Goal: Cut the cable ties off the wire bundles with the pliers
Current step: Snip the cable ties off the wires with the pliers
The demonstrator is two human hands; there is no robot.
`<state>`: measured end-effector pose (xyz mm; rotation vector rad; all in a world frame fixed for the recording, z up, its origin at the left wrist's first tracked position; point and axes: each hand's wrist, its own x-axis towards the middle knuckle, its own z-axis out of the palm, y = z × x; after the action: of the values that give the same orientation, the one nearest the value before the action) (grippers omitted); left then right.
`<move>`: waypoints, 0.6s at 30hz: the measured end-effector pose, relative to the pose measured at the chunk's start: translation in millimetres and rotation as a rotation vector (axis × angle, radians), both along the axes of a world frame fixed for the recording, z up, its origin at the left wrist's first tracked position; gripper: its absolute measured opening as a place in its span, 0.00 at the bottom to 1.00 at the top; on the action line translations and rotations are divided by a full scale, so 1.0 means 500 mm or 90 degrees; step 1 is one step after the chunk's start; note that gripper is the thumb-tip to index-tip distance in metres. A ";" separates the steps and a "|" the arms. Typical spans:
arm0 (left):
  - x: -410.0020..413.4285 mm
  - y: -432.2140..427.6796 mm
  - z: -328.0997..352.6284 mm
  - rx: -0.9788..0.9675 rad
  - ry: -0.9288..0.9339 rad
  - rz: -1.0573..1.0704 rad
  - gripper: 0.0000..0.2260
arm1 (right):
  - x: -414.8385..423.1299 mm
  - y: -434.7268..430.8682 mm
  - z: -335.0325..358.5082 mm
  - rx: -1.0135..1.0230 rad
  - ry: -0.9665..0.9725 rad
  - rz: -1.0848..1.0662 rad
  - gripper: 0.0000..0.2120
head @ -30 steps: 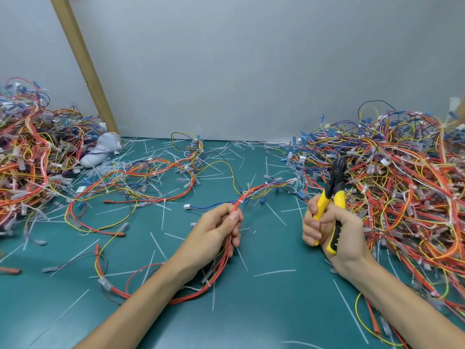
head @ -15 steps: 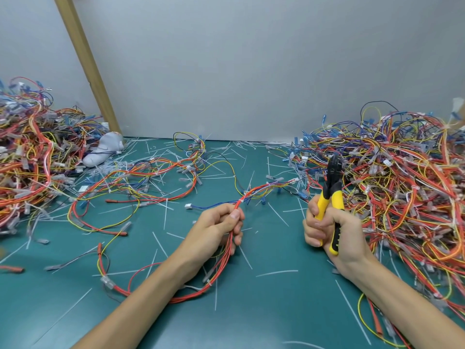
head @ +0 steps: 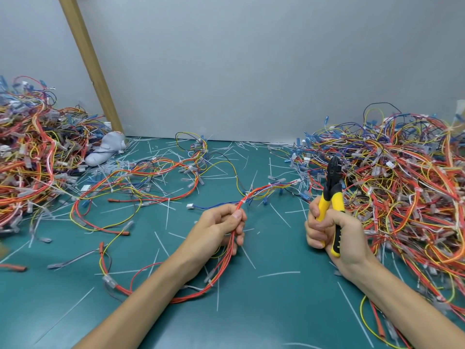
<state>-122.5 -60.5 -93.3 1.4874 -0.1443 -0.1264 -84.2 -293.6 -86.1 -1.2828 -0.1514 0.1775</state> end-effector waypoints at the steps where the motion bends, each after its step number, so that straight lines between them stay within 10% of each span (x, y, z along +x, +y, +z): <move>1: 0.000 0.000 0.000 0.000 0.000 -0.002 0.08 | -0.001 0.000 0.001 -0.002 0.002 0.000 0.09; 12: 0.002 0.004 -0.002 -0.004 0.001 -0.010 0.08 | -0.009 0.007 0.000 -0.069 -0.037 -0.051 0.06; 18: 0.002 0.006 -0.002 -0.007 -0.009 -0.034 0.09 | -0.044 0.022 -0.014 -0.672 -0.469 -0.214 0.12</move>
<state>-121.6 -57.5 -94.2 1.4734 -0.1953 -0.1578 -106.1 -282.5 -92.9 -2.3584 -0.5087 -0.5998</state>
